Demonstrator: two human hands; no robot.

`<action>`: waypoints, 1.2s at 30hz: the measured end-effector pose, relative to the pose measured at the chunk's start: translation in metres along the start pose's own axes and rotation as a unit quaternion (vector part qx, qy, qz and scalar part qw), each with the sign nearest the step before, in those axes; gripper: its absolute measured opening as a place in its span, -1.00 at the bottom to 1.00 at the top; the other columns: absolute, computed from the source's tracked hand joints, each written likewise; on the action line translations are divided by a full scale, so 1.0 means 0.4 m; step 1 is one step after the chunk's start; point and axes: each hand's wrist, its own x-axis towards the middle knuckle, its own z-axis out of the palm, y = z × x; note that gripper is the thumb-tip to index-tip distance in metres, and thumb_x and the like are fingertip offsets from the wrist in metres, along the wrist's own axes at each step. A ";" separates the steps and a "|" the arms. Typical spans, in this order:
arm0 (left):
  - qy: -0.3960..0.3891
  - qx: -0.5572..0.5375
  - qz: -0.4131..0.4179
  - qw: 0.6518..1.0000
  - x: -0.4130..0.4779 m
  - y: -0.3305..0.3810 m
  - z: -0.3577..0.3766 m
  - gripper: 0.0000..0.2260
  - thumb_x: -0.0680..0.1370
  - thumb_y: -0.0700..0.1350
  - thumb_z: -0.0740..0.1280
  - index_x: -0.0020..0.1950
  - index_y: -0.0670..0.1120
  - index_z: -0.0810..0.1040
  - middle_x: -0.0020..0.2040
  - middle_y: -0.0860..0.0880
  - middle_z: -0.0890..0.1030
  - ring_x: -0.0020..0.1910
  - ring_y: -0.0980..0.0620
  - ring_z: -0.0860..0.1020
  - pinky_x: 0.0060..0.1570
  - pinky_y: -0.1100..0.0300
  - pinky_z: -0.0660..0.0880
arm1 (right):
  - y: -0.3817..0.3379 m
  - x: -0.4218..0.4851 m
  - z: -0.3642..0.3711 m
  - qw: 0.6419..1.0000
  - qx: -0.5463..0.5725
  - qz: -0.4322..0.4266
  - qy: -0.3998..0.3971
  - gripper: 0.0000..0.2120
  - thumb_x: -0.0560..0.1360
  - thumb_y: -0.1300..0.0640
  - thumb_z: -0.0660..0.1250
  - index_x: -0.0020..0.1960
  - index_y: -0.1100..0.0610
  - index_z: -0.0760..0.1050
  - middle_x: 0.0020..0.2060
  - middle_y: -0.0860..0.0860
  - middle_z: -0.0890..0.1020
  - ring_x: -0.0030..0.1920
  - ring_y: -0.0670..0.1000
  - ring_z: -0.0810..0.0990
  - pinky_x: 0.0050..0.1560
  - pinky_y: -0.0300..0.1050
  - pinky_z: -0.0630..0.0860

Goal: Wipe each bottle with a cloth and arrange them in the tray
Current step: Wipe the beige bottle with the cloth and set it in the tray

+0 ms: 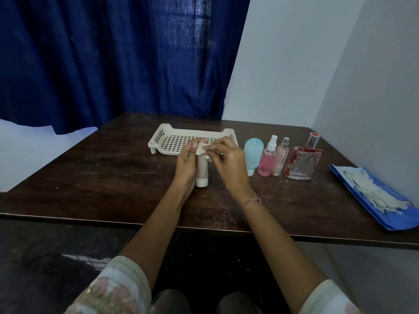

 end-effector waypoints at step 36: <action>-0.014 -0.024 -0.124 0.992 -0.020 0.026 0.003 -0.59 0.66 0.06 -0.01 0.25 -0.11 0.52 0.00 -0.11 0.60 -0.10 0.07 0.61 -0.16 0.24 0.57 | 0.010 -0.094 0.018 0.993 -0.033 -0.077 -0.081 -0.86 0.41 0.35 0.39 -0.05 0.23 0.62 -0.16 0.07 0.55 -0.09 -0.01 0.52 0.00 -0.24 0.47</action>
